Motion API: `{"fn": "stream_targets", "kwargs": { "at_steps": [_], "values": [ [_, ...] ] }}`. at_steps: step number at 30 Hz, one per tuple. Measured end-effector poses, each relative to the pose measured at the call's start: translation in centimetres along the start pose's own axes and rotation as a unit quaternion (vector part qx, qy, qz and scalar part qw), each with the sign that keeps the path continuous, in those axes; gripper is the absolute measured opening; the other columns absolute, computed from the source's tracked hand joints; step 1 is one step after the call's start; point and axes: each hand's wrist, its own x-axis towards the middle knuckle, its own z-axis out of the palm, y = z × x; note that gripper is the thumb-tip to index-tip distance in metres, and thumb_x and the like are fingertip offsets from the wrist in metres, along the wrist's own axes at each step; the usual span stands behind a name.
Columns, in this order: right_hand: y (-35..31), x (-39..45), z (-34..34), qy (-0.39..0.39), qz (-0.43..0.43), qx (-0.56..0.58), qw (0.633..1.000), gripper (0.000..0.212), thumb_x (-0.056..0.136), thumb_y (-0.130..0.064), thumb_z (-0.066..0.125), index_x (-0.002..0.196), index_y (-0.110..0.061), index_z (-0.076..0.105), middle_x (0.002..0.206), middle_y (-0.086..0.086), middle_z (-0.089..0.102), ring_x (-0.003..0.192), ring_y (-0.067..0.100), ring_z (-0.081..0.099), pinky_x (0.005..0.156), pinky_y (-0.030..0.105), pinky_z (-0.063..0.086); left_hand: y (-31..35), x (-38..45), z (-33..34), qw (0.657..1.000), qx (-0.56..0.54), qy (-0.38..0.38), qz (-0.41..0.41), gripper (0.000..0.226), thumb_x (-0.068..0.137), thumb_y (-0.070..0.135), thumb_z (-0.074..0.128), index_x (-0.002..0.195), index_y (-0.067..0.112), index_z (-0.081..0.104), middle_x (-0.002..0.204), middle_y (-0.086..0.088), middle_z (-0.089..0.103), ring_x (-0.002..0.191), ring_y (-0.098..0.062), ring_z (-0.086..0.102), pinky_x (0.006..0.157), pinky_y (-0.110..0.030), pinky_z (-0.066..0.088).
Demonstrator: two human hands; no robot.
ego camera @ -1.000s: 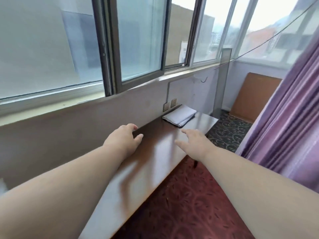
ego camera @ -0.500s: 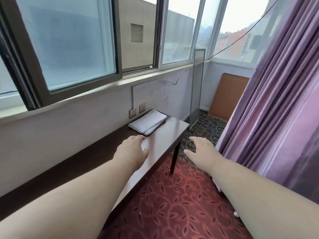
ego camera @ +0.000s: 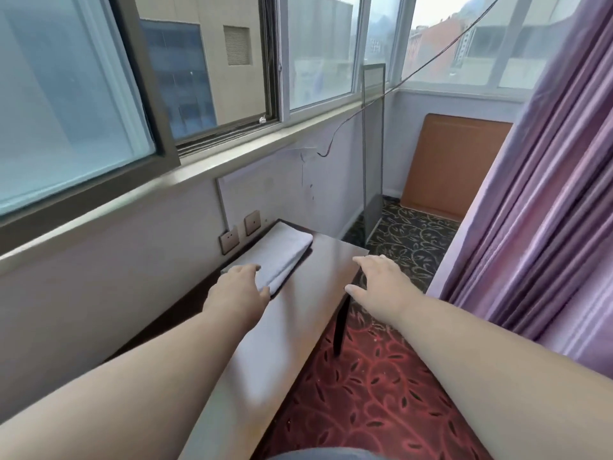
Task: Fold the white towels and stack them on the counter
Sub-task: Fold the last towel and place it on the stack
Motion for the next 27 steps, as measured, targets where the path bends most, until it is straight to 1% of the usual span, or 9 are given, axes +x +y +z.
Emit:
{"fn": "stream_targets", "kwargs": {
  "at_steps": [4,8,12,16,19,23,27],
  "values": [
    [1.1,6.7,1.7,-0.026,-0.027,-0.011,0.999,0.07,0.095,-0.051,0.055,0.153,-0.02,0.032,0.157,0.003,0.033,0.149,0.026,0.019,0.121,0.044,0.019,-0.4,3.7,1.8,1.0,0.016,0.0,-0.017,0.055,0.088,0.049,0.053,0.14,0.034,0.042,0.144,0.004,0.045,0.127,-0.021,0.047,0.098,-0.04,0.043],
    [2.1,14.1,4.1,-0.058,-0.081,-0.013,0.995,0.071,0.094,-0.052,0.056,0.152,-0.019,0.033,0.154,0.004,0.037,0.146,0.024,0.024,0.119,0.045,0.022,-0.8,6.6,3.7,0.997,0.041,0.001,-0.067,0.053,0.088,0.046,0.054,0.139,0.032,0.044,0.141,0.003,0.048,0.125,-0.022,0.049,0.099,-0.039,0.043],
    [3.5,22.5,5.7,-0.095,-0.171,-0.051,0.979,0.068,0.093,-0.053,0.054,0.15,-0.02,0.036,0.149,0.004,0.043,0.141,0.024,0.032,0.117,0.042,0.027,-0.2,9.9,5.0,0.988,0.057,0.015,-0.14,0.049,0.089,0.043,0.053,0.137,0.034,0.046,0.138,0.004,0.05,0.123,-0.022,0.05,0.098,-0.039,0.043],
    [5.0,30.1,5.8,-0.129,-0.236,-0.075,0.96,0.067,0.094,-0.053,0.052,0.151,-0.021,0.034,0.151,0.001,0.04,0.143,0.026,0.028,0.118,0.043,0.026,1.5,12.3,6.5,0.97,0.054,0.046,-0.232,0.047,0.089,0.044,0.054,0.134,0.033,0.047,0.136,0.003,0.051,0.122,-0.023,0.05,0.096,-0.039,0.042],
    [5.8,34.1,5.2,-0.148,-0.275,-0.092,0.945,0.065,0.095,-0.052,0.052,0.15,-0.023,0.034,0.151,0.001,0.039,0.142,0.026,0.026,0.116,0.044,0.029,3.6,13.1,8.3,0.956,0.054,0.04,-0.284,0.047,0.089,0.044,0.055,0.134,0.031,0.047,0.134,0.0,0.051,0.121,-0.025,0.05,0.095,-0.04,0.043],
    [6.2,37.3,5.4,-0.172,-0.315,-0.112,0.926,0.063,0.096,-0.05,0.051,0.15,-0.023,0.034,0.149,0.0,0.039,0.141,0.024,0.026,0.115,0.043,0.029,5.4,14.5,9.5,0.95,0.062,0.033,-0.304,0.048,0.089,0.043,0.055,0.135,0.03,0.047,0.134,0.001,0.051,0.12,-0.024,0.049,0.095,-0.039,0.043],
    [6.0,38.9,6.6,-0.179,-0.335,-0.127,0.916,0.06,0.095,-0.05,0.052,0.148,-0.025,0.037,0.146,-0.001,0.041,0.14,0.024,0.028,0.114,0.041,0.03,5.1,16.3,9.2,0.949,0.089,0.029,-0.302,0.05,0.089,0.041,0.057,0.137,0.032,0.046,0.136,0.003,0.049,0.122,-0.023,0.049,0.096,-0.038,0.042]
  ]
}}
